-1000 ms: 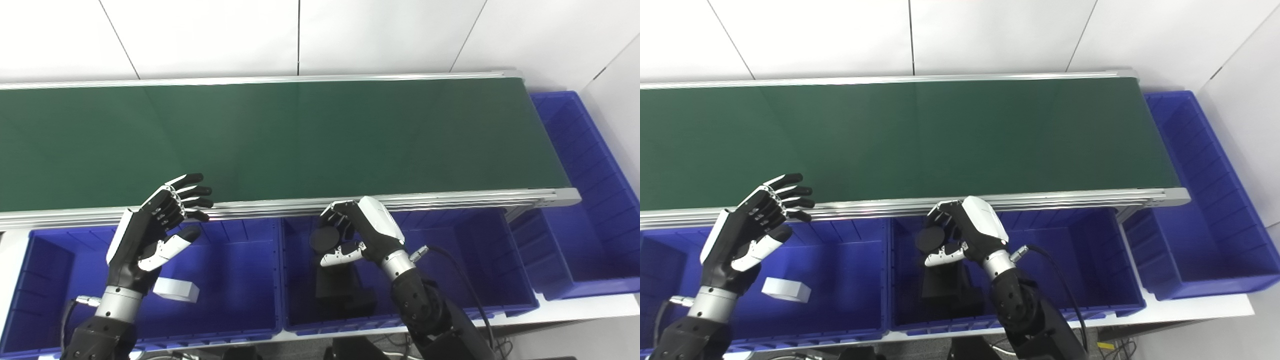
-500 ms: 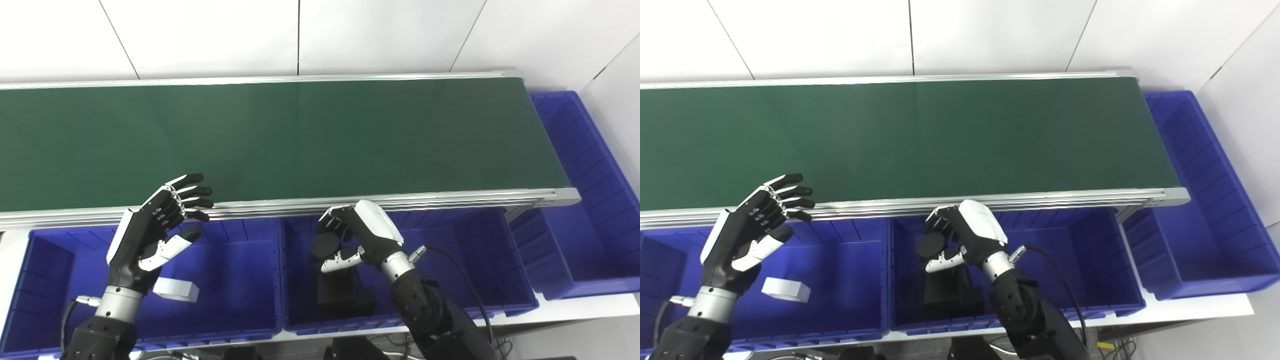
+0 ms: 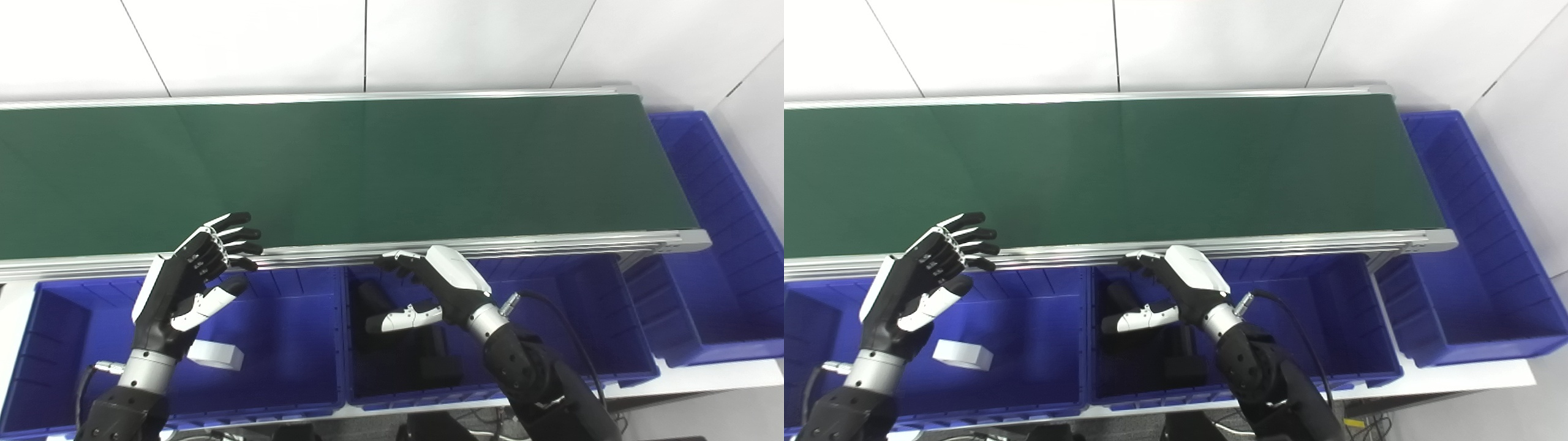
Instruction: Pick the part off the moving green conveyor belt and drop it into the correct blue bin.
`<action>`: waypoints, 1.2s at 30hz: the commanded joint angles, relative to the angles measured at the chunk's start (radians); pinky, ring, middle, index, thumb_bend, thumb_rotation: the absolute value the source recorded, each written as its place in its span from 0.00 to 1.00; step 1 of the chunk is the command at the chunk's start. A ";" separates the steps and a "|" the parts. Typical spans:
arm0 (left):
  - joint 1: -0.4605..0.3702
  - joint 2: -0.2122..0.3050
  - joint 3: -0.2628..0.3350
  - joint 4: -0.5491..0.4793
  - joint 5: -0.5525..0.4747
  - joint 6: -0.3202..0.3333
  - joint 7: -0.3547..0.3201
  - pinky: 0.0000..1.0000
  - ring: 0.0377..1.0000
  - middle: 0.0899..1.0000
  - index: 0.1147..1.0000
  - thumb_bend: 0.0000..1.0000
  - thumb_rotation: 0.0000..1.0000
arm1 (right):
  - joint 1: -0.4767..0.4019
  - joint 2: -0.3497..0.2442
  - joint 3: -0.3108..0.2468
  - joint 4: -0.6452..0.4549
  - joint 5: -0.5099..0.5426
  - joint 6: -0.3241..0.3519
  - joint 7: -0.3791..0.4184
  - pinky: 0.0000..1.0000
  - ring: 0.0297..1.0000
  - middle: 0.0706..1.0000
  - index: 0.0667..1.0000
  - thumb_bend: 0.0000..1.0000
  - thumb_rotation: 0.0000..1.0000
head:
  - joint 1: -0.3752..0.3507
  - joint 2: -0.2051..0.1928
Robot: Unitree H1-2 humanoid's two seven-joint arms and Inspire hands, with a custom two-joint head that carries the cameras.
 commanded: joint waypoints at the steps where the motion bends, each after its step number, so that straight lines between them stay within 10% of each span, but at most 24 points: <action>1: -0.014 -0.001 0.001 -0.017 0.000 -0.028 -0.002 0.55 0.63 0.69 0.76 0.77 0.53 | 0.007 0.012 -0.010 -0.042 0.023 -0.004 -0.012 0.69 0.75 0.78 0.79 0.92 0.73 | 0.002 -0.002; 22: 0.011 -0.013 -0.007 0.000 0.025 -0.066 0.003 0.55 0.63 0.68 0.74 0.79 0.55 | 0.207 0.155 -0.062 -0.230 0.347 -0.153 -0.117 0.65 0.70 0.72 0.76 0.76 0.57 | 0.120 -0.052; 36: 0.033 -0.029 -0.035 0.016 0.054 -0.099 0.002 0.56 0.64 0.69 0.76 0.76 0.52 | 0.206 0.109 -0.078 -0.129 0.452 -0.264 -0.105 0.69 0.77 0.80 0.84 0.83 0.63 | 0.230 -0.134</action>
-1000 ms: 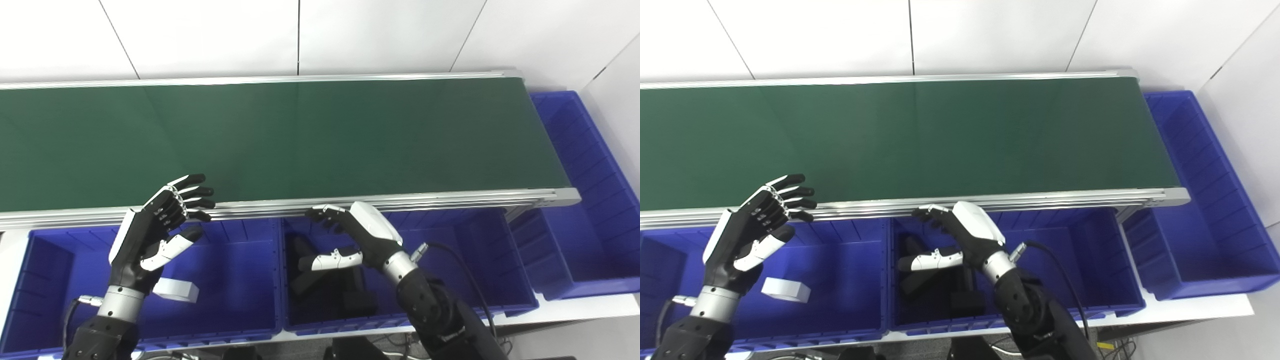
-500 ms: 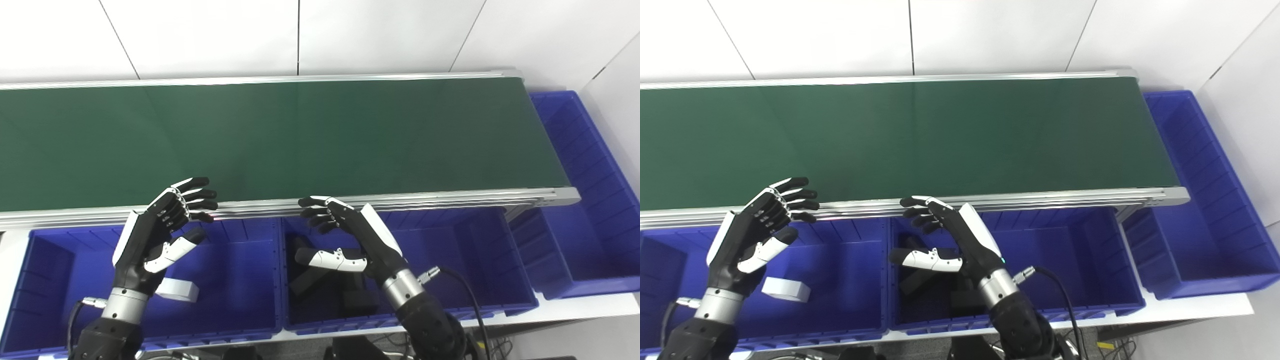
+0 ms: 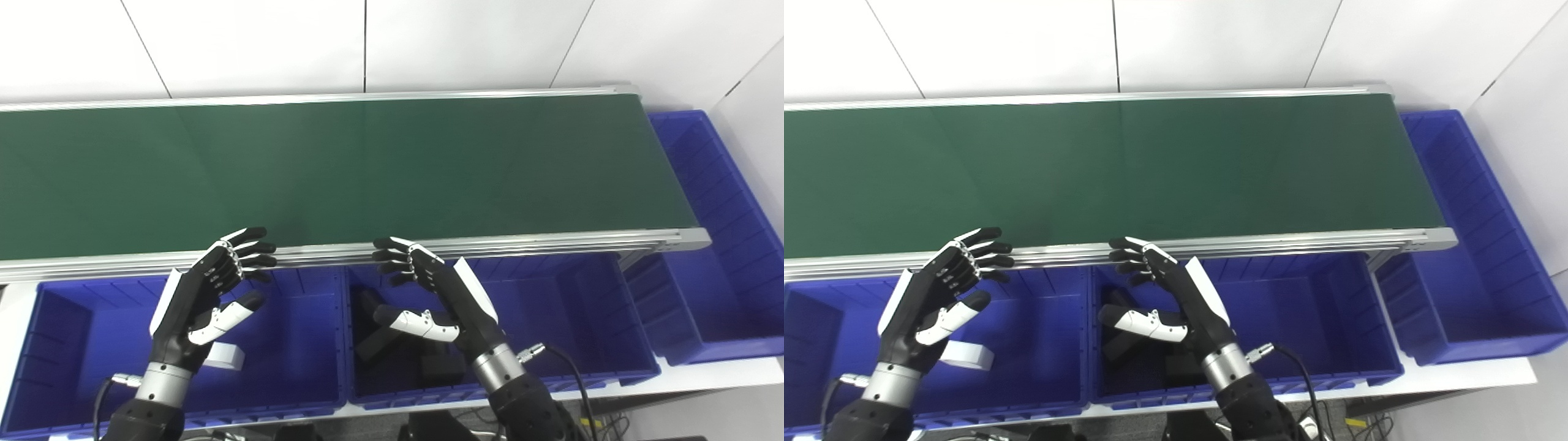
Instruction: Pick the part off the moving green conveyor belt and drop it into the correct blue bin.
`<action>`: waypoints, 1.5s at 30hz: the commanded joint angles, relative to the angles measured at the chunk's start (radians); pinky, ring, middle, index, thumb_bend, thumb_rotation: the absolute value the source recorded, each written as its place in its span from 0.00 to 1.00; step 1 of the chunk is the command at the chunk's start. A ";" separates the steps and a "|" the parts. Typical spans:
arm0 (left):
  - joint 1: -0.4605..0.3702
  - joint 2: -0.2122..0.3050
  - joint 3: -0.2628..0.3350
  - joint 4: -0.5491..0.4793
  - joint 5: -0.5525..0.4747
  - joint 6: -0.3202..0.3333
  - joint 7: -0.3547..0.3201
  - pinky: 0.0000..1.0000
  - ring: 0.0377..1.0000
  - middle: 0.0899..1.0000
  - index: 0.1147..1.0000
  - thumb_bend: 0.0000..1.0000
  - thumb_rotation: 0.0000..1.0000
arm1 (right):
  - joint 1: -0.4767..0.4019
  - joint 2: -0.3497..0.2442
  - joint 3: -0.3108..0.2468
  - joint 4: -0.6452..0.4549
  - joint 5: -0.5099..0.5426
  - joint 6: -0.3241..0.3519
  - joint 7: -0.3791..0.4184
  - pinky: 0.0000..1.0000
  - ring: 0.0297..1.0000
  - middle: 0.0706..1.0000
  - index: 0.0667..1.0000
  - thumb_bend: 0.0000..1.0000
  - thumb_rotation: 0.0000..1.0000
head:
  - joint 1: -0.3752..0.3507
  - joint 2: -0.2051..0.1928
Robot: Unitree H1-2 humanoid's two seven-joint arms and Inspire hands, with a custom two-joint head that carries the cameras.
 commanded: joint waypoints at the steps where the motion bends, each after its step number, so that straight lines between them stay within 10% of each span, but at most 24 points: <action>1: 0.002 0.000 -0.007 -0.011 0.015 -0.053 0.000 0.56 0.65 0.70 0.76 0.75 0.51 | -0.017 -0.020 -0.006 0.011 0.032 -0.068 0.018 0.71 0.79 0.83 0.87 0.84 0.62 | 0.000 0.001; 25: 0.004 -0.042 -0.046 0.053 0.096 -0.109 0.022 0.56 0.66 0.72 0.76 0.79 0.53 | -0.027 -0.022 -0.075 0.161 0.153 -0.241 0.013 0.73 0.79 0.82 0.89 0.80 0.56 | 0.111 -0.108; 45: 0.002 -0.044 -0.056 0.058 0.113 -0.102 0.028 0.59 0.69 0.74 0.78 0.77 0.53 | -0.032 -0.017 -0.072 0.184 0.156 -0.275 0.019 0.73 0.79 0.82 0.89 0.82 0.54 | 0.125 -0.116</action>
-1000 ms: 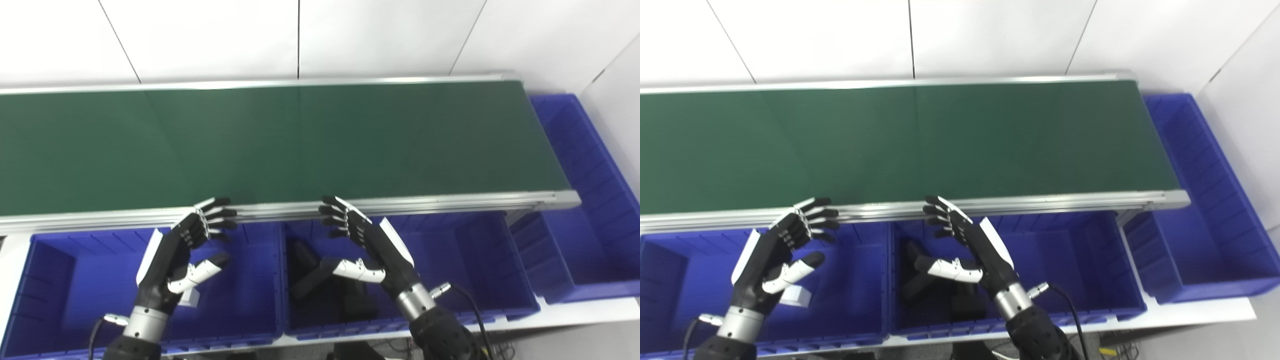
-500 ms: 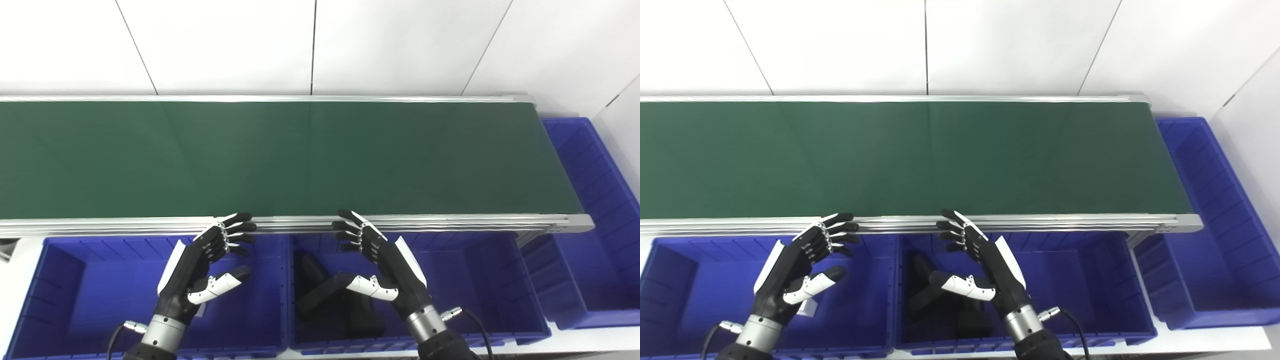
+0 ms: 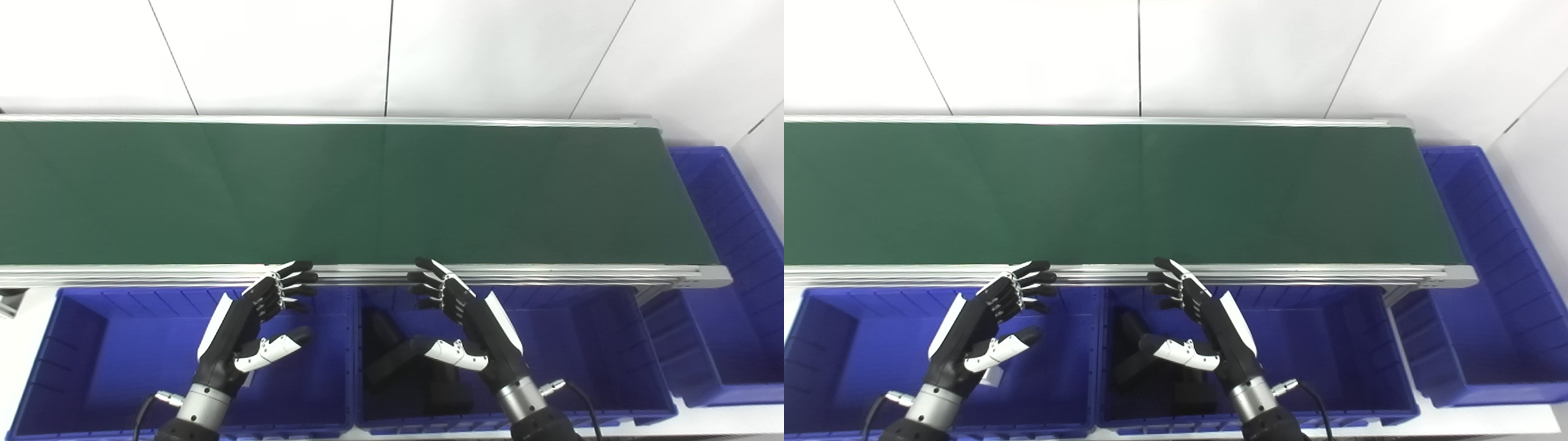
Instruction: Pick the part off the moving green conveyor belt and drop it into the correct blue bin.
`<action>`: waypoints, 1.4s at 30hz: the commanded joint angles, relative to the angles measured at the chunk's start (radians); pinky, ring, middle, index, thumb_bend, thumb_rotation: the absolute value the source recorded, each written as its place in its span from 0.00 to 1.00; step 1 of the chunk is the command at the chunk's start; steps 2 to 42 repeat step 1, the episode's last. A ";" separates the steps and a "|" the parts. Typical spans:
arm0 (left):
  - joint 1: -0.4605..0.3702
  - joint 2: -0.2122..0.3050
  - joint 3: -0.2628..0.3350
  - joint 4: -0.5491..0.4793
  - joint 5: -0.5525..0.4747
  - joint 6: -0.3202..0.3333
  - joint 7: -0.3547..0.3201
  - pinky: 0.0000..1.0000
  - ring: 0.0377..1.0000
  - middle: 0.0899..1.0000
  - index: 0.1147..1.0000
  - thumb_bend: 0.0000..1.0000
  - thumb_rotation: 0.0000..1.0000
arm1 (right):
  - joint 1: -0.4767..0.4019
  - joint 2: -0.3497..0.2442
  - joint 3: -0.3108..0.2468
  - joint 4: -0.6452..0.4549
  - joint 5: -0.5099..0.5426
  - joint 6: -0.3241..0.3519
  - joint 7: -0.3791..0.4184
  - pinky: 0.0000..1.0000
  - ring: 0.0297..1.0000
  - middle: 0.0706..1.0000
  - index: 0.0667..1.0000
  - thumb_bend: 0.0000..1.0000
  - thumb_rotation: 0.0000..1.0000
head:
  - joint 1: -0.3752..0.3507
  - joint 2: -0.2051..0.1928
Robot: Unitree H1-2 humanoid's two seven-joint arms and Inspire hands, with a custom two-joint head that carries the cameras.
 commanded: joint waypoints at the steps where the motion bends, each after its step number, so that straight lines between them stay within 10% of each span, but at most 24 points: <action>1: -0.006 -0.004 -0.002 -0.022 0.002 -0.026 0.011 0.59 0.69 0.74 0.78 0.77 0.53 | -0.005 0.008 0.000 -0.015 0.006 -0.065 0.002 0.73 0.79 0.82 0.88 0.82 0.53 | 0.001 -0.001; 42: -0.006 -0.004 -0.002 -0.022 0.002 -0.026 0.011 0.59 0.69 0.74 0.78 0.77 0.53 | -0.005 0.008 0.000 -0.015 0.006 -0.065 0.002 0.73 0.79 0.82 0.88 0.82 0.53 | 0.001 -0.001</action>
